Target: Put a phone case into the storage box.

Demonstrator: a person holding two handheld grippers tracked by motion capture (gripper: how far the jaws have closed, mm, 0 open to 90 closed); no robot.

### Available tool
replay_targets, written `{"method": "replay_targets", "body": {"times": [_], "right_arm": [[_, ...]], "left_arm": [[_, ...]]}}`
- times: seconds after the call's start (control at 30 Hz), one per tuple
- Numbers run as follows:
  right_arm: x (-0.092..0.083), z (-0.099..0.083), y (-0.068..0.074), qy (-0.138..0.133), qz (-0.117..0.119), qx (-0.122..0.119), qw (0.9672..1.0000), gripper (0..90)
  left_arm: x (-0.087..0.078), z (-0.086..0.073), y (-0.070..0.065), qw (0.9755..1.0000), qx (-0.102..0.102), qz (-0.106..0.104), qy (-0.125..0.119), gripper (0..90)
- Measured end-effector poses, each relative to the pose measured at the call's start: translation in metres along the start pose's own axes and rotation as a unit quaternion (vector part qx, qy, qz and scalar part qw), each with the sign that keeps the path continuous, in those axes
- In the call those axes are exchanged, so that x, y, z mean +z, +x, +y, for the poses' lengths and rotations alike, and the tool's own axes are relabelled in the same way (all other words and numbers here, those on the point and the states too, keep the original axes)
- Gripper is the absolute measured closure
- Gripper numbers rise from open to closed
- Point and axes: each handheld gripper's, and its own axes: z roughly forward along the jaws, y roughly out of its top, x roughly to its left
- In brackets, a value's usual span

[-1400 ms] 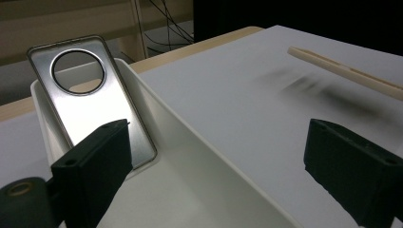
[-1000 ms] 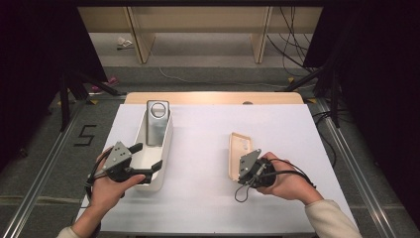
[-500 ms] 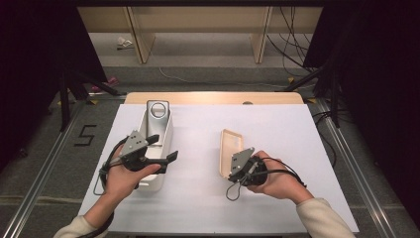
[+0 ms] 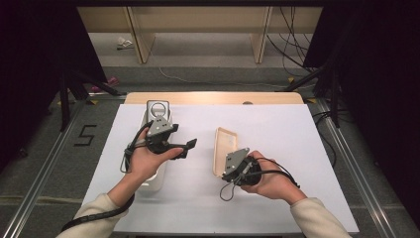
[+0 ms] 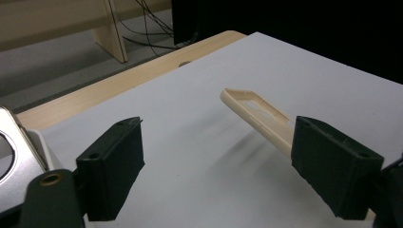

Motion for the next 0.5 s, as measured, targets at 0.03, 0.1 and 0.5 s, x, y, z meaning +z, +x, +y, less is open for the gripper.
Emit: {"method": "replay_targets", "body": {"times": [0.03, 0.1, 0.5], "right_arm": [[0.000, 0.001, 0.000, -0.001, -0.004, -0.001, 1.0000, 87.2], [0.001, 0.002, 0.001, 0.000, 0.000, -0.001, 1.0000, 87.2], [0.004, 0.010, 0.005, -0.010, -0.006, -0.007, 0.9999, 87.3]], "left_arm": [[0.003, 0.001, -0.001, 1.0000, -0.004, -0.002, 0.003, 18.1], [0.010, 0.005, -0.002, 0.9999, -0.007, -0.005, 0.008, 18.9], [0.045, 0.019, -0.013, 0.9984, -0.025, -0.028, 0.042, 25.7]]}}
